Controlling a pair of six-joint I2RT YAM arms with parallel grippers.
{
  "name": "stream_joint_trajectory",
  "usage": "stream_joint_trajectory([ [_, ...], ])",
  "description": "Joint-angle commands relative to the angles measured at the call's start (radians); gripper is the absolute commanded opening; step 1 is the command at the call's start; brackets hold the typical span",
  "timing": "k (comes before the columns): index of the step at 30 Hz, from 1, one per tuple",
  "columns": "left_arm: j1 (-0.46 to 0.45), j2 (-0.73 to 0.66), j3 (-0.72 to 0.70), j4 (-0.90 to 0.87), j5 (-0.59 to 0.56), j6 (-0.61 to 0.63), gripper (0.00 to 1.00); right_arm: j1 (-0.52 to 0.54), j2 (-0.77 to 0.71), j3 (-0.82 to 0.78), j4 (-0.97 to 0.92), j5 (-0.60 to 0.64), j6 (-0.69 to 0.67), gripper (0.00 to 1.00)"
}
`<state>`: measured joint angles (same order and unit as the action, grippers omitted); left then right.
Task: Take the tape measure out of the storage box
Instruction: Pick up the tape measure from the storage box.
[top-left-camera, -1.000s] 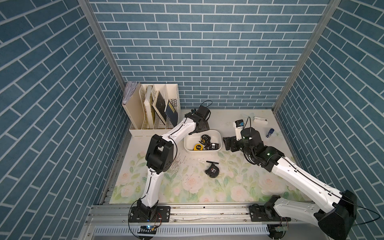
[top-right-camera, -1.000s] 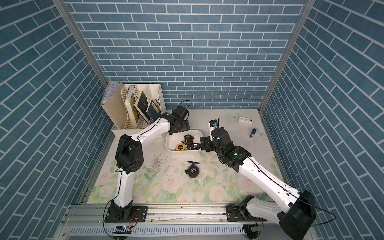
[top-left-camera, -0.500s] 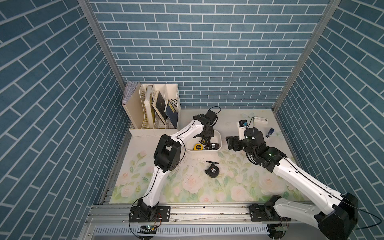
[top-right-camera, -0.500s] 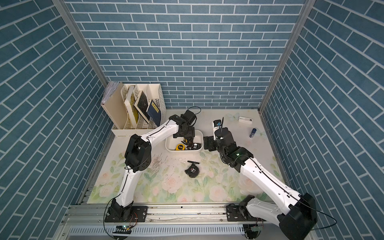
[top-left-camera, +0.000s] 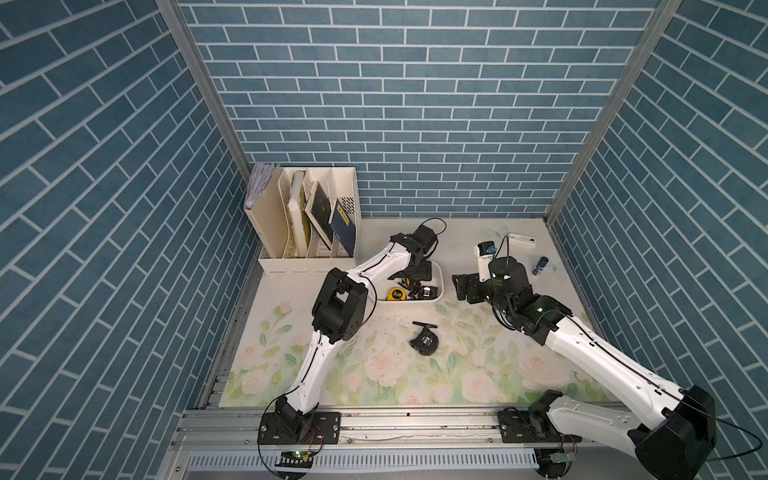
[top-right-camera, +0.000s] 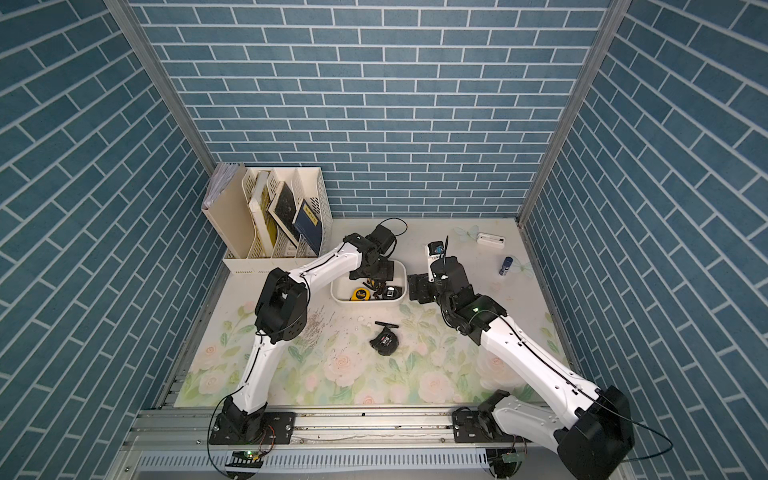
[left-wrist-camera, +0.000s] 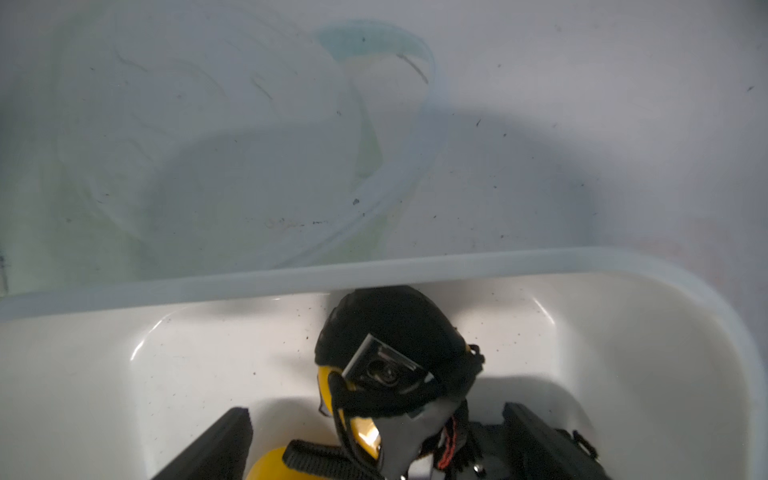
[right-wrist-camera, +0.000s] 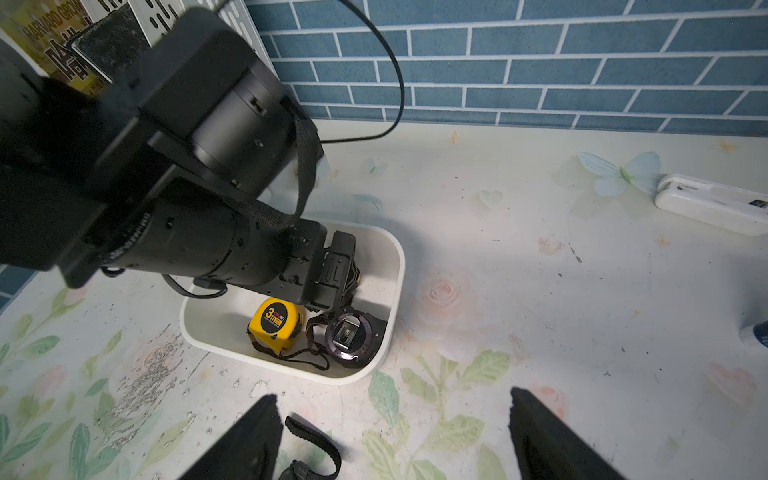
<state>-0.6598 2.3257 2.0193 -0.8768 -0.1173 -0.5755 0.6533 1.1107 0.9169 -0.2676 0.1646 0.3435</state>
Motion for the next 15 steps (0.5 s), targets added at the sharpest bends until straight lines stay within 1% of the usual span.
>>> stream_joint_trajectory([
  [1,-0.007,0.031,0.018,0.002,0.004,0.029,0.98,-0.007,-0.008,-0.01,0.022,-0.012,0.023,0.88],
  [12,-0.006,0.079,0.044,0.022,-0.034,0.037,0.98,-0.017,-0.008,-0.018,0.028,-0.028,0.029,0.88],
  [15,-0.006,0.082,0.032,0.033,-0.034,0.037,0.94,-0.02,-0.004,-0.014,0.027,-0.03,0.029,0.88],
])
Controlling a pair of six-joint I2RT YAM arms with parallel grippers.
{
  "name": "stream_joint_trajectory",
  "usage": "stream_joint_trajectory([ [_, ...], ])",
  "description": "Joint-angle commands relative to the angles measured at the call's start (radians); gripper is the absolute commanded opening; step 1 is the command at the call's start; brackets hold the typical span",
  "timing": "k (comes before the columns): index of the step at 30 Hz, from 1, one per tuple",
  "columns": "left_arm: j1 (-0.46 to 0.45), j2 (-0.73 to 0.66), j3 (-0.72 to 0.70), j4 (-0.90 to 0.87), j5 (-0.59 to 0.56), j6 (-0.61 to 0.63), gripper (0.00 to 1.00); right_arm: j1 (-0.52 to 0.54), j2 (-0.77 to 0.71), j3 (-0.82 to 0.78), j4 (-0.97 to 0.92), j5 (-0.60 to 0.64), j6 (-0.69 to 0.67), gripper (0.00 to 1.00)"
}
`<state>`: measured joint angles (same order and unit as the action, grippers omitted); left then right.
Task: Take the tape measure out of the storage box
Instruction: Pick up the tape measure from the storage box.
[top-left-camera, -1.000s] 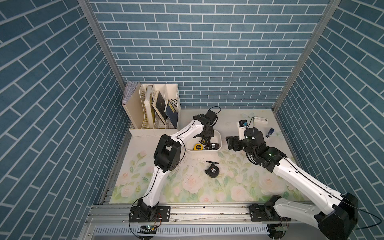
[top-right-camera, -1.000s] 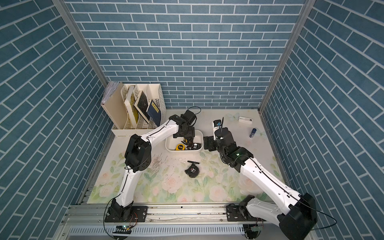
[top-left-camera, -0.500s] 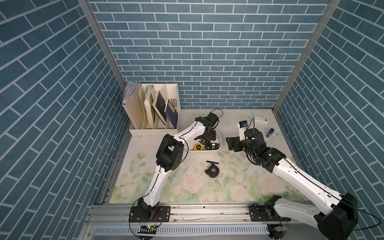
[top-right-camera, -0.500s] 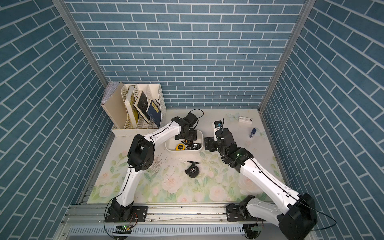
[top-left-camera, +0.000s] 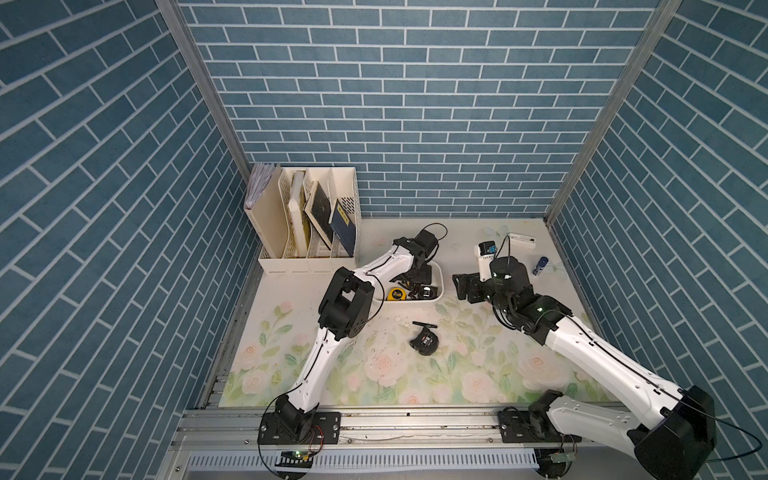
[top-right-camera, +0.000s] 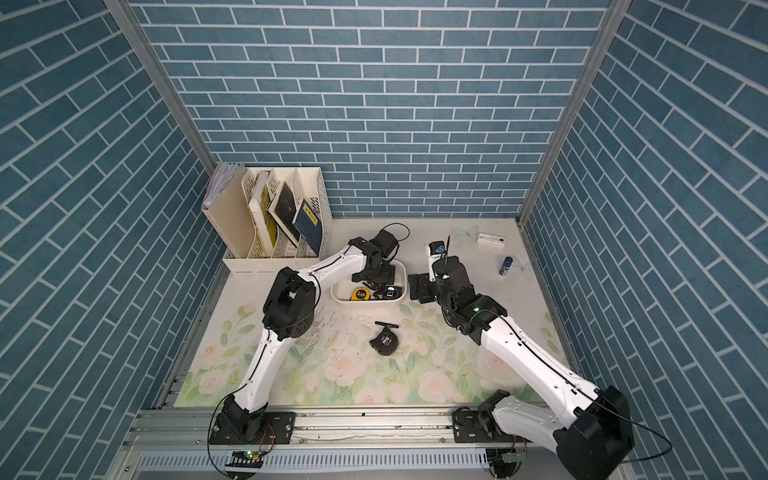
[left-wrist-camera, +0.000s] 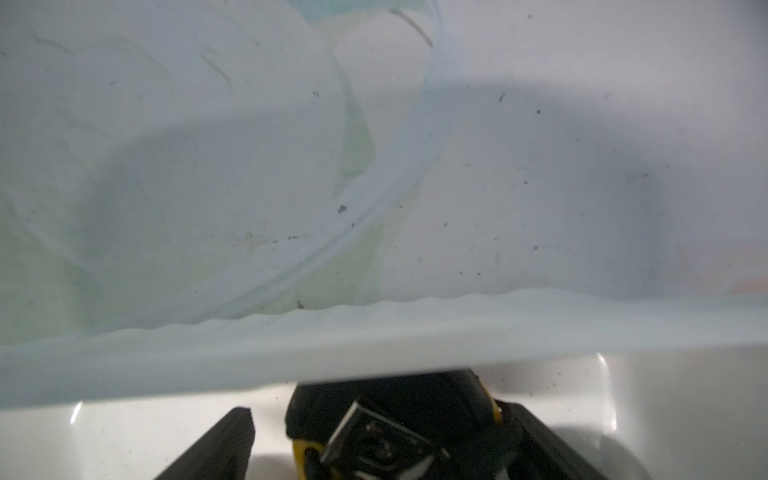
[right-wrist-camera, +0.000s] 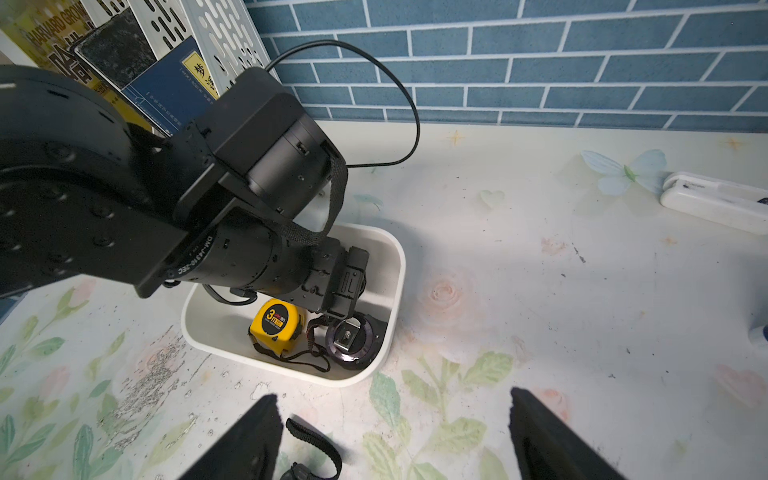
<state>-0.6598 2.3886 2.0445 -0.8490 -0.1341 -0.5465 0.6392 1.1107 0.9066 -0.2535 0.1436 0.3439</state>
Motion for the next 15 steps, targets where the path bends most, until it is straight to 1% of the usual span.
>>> stream_joint_trajectory([
  [1,-0.006,0.019,0.002,0.007,-0.02,0.008,0.92,-0.007,-0.003,-0.004,0.015,-0.011,0.029,0.88],
  [5,-0.005,0.012,-0.017,0.015,-0.025,0.008,0.81,-0.01,-0.002,-0.004,0.016,-0.016,0.029,0.88],
  [8,-0.005,0.006,-0.037,0.028,-0.025,0.004,0.71,-0.011,-0.003,-0.002,0.017,-0.018,0.029,0.88],
  [11,-0.001,0.004,-0.048,0.036,-0.021,-0.004,0.58,-0.012,-0.004,-0.001,0.017,-0.019,0.029,0.88],
  [13,0.002,0.006,-0.048,0.032,-0.017,-0.014,0.46,-0.013,-0.007,-0.001,0.017,-0.017,0.029,0.88],
  [15,0.004,0.001,-0.049,0.032,-0.016,-0.016,0.38,-0.013,-0.008,-0.003,0.019,-0.018,0.029,0.88],
])
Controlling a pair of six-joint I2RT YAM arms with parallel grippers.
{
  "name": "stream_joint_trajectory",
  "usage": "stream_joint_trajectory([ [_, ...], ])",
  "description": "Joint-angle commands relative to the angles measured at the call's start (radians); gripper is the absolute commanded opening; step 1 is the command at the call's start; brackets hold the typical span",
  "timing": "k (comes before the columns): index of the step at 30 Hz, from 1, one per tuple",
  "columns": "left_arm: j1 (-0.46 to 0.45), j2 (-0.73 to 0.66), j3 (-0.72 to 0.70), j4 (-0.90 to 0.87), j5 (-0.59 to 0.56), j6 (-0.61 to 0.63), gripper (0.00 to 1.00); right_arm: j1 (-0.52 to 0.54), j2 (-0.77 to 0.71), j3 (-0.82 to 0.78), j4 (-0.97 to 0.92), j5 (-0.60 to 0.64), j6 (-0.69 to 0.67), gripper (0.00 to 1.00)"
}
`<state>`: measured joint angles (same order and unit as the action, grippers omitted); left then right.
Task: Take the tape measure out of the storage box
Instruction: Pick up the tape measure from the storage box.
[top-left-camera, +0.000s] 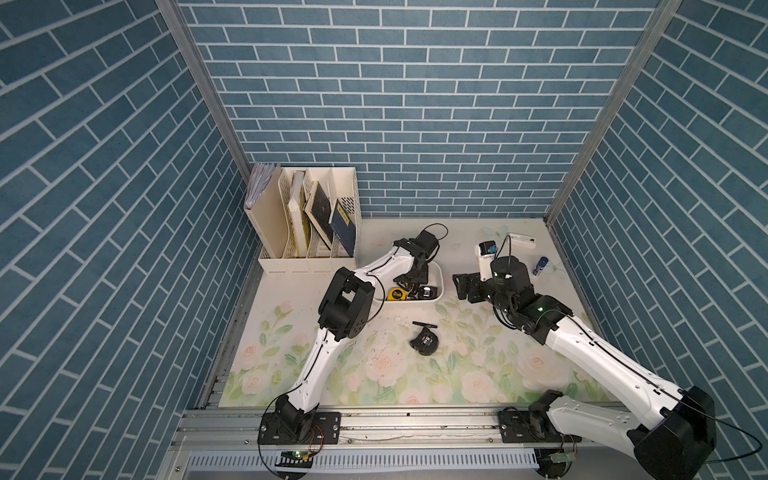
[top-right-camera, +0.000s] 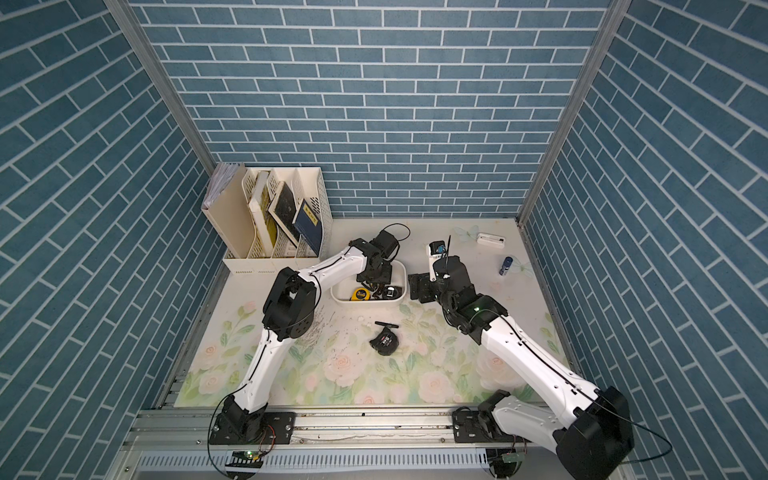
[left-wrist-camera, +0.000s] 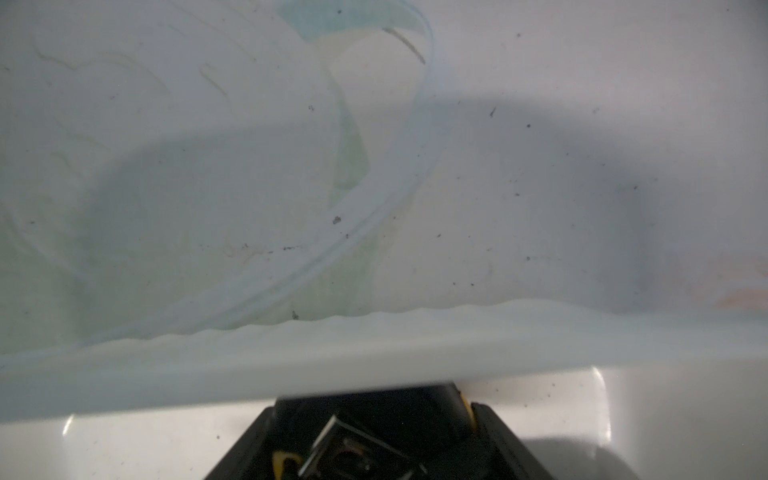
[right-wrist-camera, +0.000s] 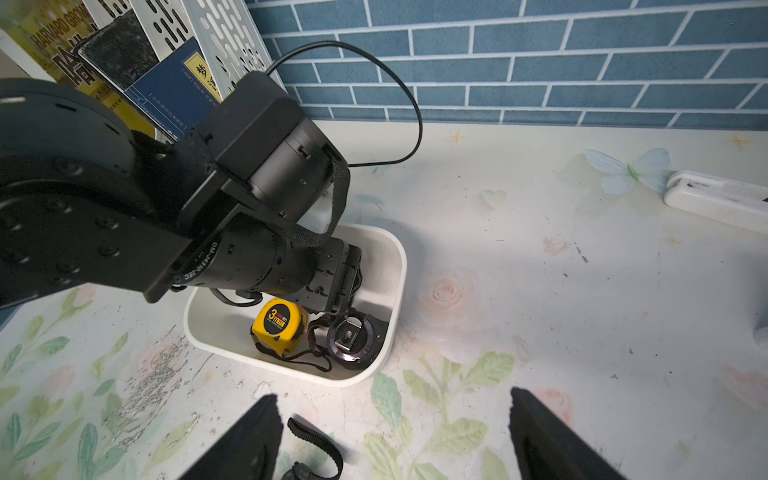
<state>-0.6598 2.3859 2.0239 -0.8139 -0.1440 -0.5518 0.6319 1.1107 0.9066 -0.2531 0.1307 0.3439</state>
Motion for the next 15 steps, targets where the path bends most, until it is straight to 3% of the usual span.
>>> stream_joint_trajectory([
  [1,0.005,-0.003,-0.028,-0.005,-0.01,-0.013,0.35,-0.006,-0.008,-0.002,0.017,-0.005,0.029,0.88],
  [8,0.004,-0.096,0.004,-0.033,-0.045,-0.022,0.15,-0.006,0.001,-0.024,0.047,-0.041,0.032,0.87],
  [15,0.005,-0.241,0.101,-0.109,-0.015,-0.044,0.13,-0.007,-0.012,-0.099,0.101,-0.074,0.064,0.87],
])
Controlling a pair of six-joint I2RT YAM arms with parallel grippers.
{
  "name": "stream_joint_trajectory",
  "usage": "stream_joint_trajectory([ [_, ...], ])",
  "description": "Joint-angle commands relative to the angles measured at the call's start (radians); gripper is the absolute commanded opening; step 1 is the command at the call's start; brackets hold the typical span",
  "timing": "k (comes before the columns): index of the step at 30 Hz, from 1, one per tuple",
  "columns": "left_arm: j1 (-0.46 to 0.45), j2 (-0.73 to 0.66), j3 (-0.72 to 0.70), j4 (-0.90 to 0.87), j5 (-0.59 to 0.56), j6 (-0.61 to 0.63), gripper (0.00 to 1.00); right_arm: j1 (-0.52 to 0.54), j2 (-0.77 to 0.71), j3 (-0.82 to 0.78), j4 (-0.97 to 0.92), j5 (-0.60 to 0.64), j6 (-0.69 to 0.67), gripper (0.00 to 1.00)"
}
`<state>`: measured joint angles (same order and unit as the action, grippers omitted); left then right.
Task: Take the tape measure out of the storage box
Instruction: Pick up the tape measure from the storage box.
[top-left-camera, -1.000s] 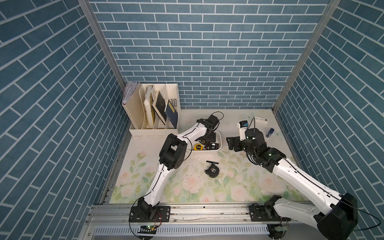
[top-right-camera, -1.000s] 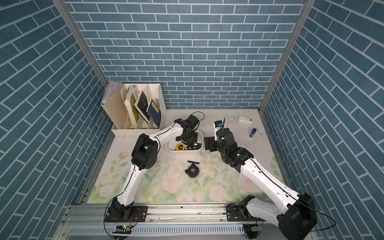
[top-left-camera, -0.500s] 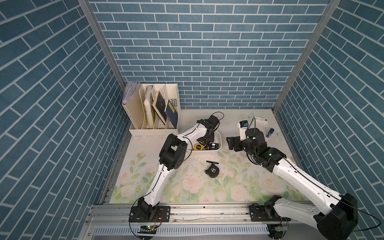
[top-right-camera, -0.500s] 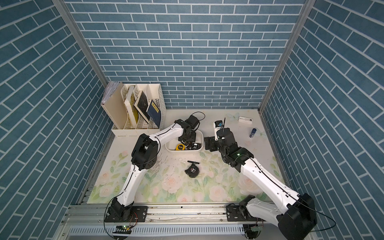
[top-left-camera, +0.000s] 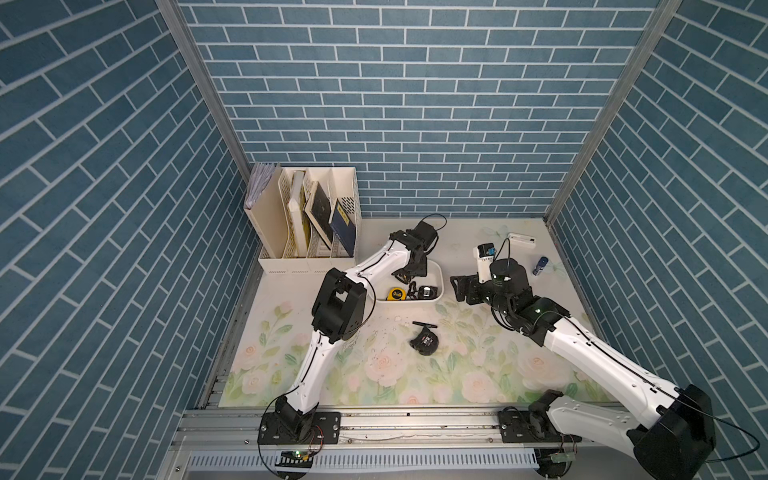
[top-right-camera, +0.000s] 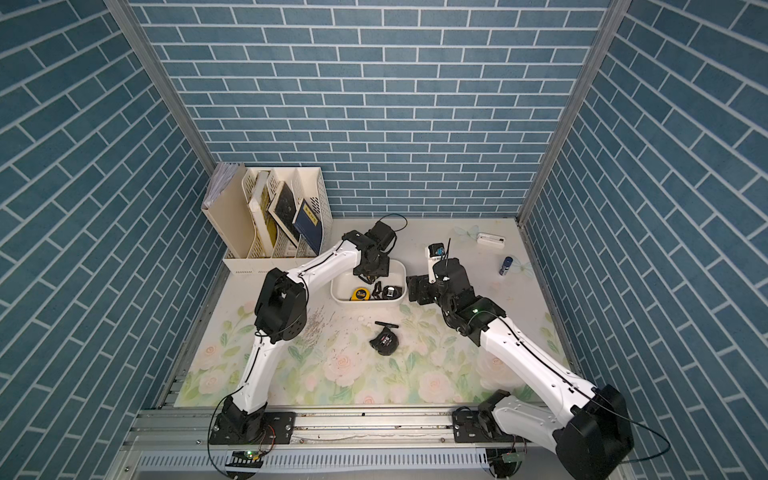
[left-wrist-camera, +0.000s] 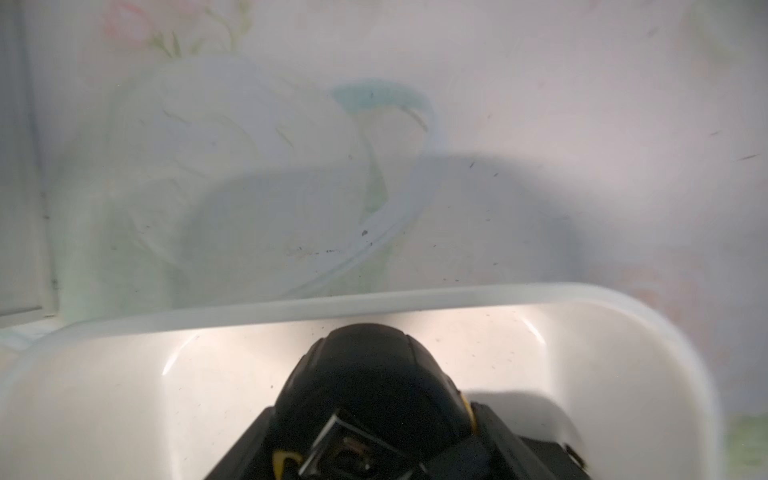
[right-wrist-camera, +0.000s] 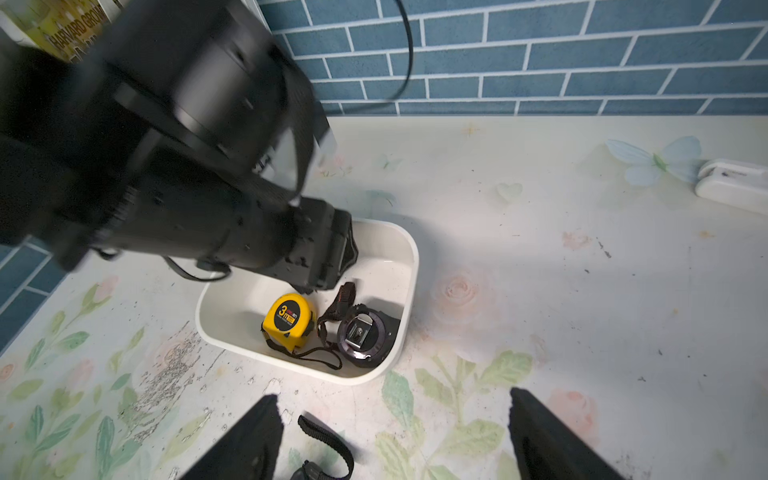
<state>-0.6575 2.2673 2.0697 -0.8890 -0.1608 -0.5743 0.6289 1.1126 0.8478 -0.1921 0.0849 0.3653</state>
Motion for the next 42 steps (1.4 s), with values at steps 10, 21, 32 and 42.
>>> stream_joint_trajectory([
  [10,0.004,-0.317,0.03,0.078,0.183,-0.202,0.18,-0.001,-0.106,-0.136,0.172,-0.076,0.135,0.86],
  [21,0.005,-0.481,-0.323,0.507,0.424,-0.5,0.2,0.003,-0.068,-0.151,0.548,-0.155,0.153,0.85],
  [32,0.005,-0.552,-0.442,0.619,0.441,-0.596,0.21,0.002,0.064,-0.123,0.716,-0.211,0.147,0.84],
  [42,0.002,-0.567,-0.485,0.643,0.451,-0.609,0.21,0.003,0.169,-0.072,0.816,-0.2,0.145,0.83],
])
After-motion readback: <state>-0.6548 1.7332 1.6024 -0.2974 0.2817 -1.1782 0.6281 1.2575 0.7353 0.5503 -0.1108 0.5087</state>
